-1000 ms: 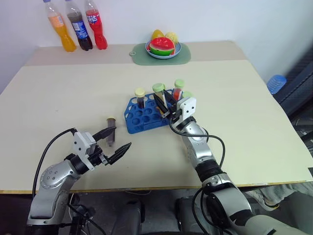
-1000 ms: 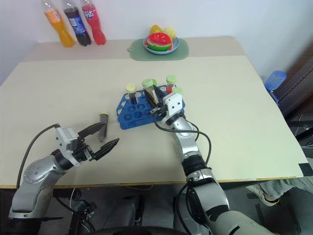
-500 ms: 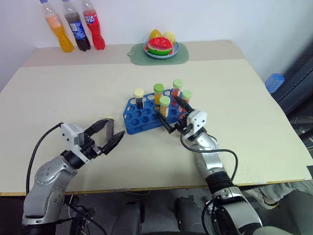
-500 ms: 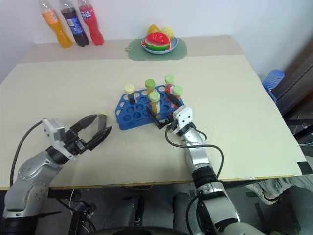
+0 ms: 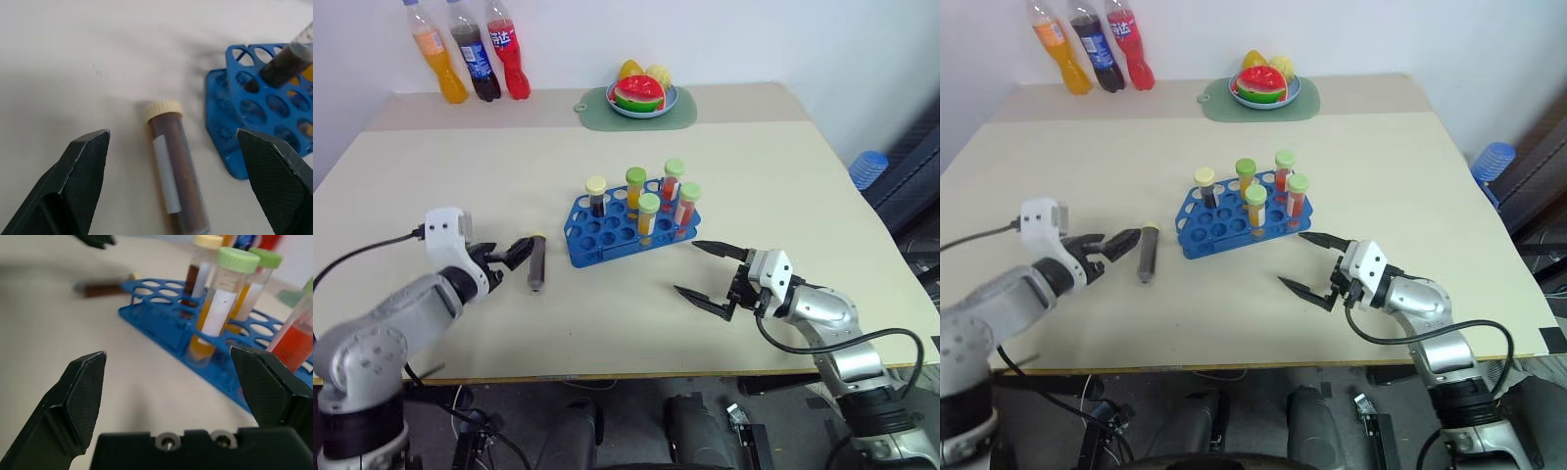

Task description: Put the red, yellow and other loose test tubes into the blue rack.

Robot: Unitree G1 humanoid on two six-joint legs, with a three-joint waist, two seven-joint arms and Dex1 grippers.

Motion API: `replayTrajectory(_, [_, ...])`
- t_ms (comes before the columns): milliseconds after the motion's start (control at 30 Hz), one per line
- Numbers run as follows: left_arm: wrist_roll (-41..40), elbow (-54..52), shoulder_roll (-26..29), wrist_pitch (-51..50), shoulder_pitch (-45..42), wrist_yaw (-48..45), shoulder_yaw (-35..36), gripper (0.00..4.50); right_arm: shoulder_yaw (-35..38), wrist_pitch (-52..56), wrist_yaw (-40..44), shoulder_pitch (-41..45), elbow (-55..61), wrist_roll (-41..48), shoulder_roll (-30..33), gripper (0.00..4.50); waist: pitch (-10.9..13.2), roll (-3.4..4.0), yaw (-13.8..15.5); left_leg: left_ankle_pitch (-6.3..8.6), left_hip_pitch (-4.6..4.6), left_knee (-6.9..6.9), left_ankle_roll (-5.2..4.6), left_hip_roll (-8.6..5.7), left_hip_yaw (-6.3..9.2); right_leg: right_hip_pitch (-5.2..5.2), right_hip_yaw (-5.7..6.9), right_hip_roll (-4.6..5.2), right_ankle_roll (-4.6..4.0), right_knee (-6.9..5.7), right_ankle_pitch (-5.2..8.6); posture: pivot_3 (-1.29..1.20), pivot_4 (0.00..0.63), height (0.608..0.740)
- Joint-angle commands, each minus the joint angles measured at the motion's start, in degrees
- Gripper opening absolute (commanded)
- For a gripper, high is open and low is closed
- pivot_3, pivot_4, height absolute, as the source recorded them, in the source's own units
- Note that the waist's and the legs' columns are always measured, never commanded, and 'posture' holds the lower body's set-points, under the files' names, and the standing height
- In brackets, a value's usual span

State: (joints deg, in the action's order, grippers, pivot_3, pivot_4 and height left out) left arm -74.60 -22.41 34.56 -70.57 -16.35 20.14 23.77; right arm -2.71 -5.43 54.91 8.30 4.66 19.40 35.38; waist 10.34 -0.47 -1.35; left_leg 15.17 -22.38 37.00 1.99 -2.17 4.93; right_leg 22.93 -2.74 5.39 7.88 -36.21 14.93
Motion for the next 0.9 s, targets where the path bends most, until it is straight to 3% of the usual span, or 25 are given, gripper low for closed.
replayTrajectory(33, [-15.97,7.97,3.12,-2.43,-6.02,17.35,-2.49,4.29,1.54,2.51,3.7,-0.65,5.27,2.85,3.24,4.46,0.01,-0.01,0.34,0.0,0.0,-0.01,0.0,0.0,0.01,0.01,0.0,0.0,0.0,0.0,0.0,0.0,0.15,0.74])
replayTrajectory(167, [-28.49,16.46,7.2,-0.13,-12.59,29.47,-9.97,4.29,2.12,4.0,6.43,-1.5,6.92,3.63,5.93,4.46,0.06,-0.12,0.71,0.0,-0.04,0.01,0.01,-0.05,0.01,0.03,-0.02,0.07,0.0,0.04,0.0,0.0,0.15,0.74])
replayTrajectory(300, [-34.62,24.91,7.94,1.83,-19.77,35.51,-16.76,4.29,2.98,4.92,6.39,-0.75,7.42,3.67,6.15,4.46,0.06,-0.13,0.86,-0.04,-0.04,0.01,0.09,-0.11,0.0,0.01,-0.02,0.11,0.01,0.04,0.0,0.0,0.15,0.74])
replayTrajectory(667, [-38.39,45.27,1.37,1.5,-30.76,44.03,-25.24,4.29,3.01,7.39,3.34,-2.64,13.97,2.84,5.56,4.46,0.07,-0.15,0.78,-0.23,-0.1,-0.01,0.41,-0.13,-0.03,0.1,-0.02,0.09,0.01,0.03,0.0,0.0,0.15,0.74])
replayTrajectory(767, [-36.33,48.24,0.09,0.5,-31.24,45.02,-25.88,3.37,3.42,8.02,2.1,-3.72,15.42,2.78,5.48,4.5,0.06,-0.16,0.78,-0.24,-0.1,0.0,0.42,-0.15,-0.05,0.09,-0.03,0.11,0.01,0.03,0.0,0.0,0.15,0.74])
replayTrajectory(900, [-34.89,48.92,-0.58,-0.32,-31.24,45.1,-24.8,1.45,3.86,8.2,0.91,-4.83,15.95,2.52,5.45,4.5,0.03,-0.16,1.13,-0.25,-0.09,0.02,0.44,-0.19,-0.05,0.06,-0.02,0.13,0.01,0.03,0.0,0.0,0.15,0.74])
